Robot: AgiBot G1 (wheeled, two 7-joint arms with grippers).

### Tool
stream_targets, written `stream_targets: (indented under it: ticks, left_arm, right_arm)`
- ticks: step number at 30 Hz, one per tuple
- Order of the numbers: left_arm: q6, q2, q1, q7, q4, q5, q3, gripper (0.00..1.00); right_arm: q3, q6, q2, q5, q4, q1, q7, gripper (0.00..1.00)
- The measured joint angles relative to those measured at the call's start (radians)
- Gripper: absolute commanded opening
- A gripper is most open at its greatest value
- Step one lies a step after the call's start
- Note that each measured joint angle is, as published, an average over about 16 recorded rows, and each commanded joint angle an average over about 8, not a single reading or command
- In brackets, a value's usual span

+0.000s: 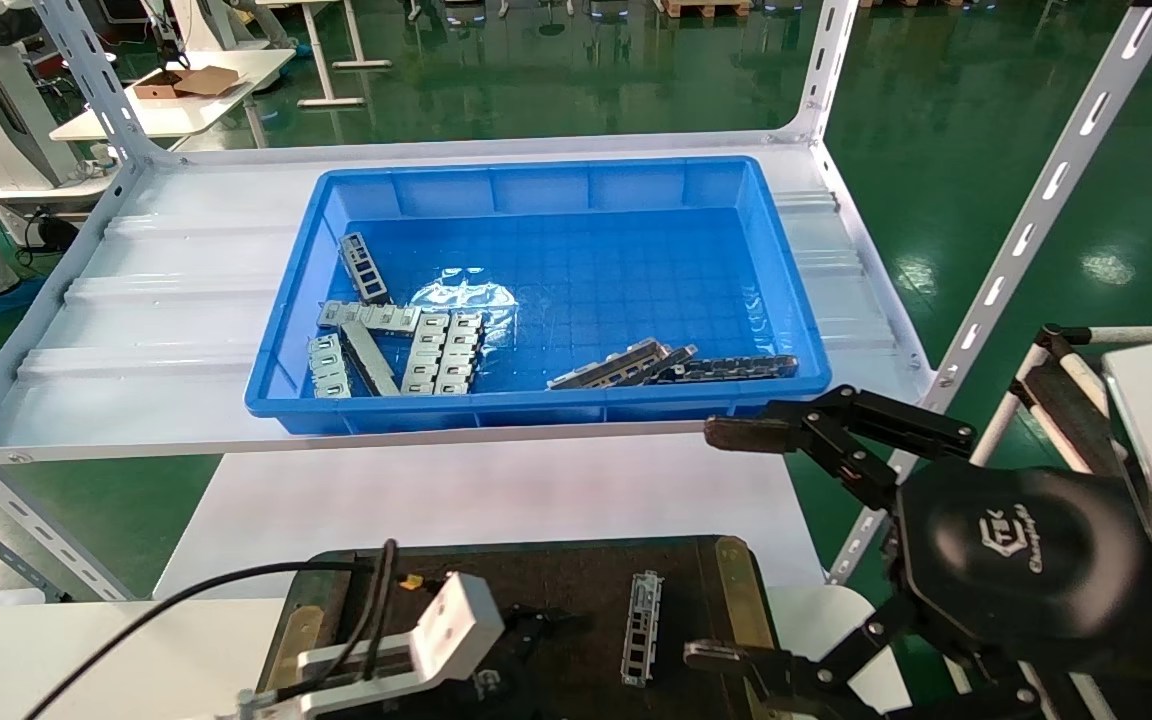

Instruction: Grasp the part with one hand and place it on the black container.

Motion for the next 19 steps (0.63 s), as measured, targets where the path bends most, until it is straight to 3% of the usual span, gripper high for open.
stream_targets:
  ticks: [10, 19]
  left_arm:
    - [0.225, -0.079, -0.008, 0.140, 0.077, -0.049, -0.059, 1.00]
    - [0.291, -0.116, -0.017, 0.155, 0.096, -0.068, -0.072, 1.00]
  right_arm:
    - [0.000, 0.000, 0.000, 0.000, 0.000, 0.000, 0.000, 1.00]
    - [0.000, 0.000, 0.000, 0.000, 0.000, 0.000, 0.000, 1.00]
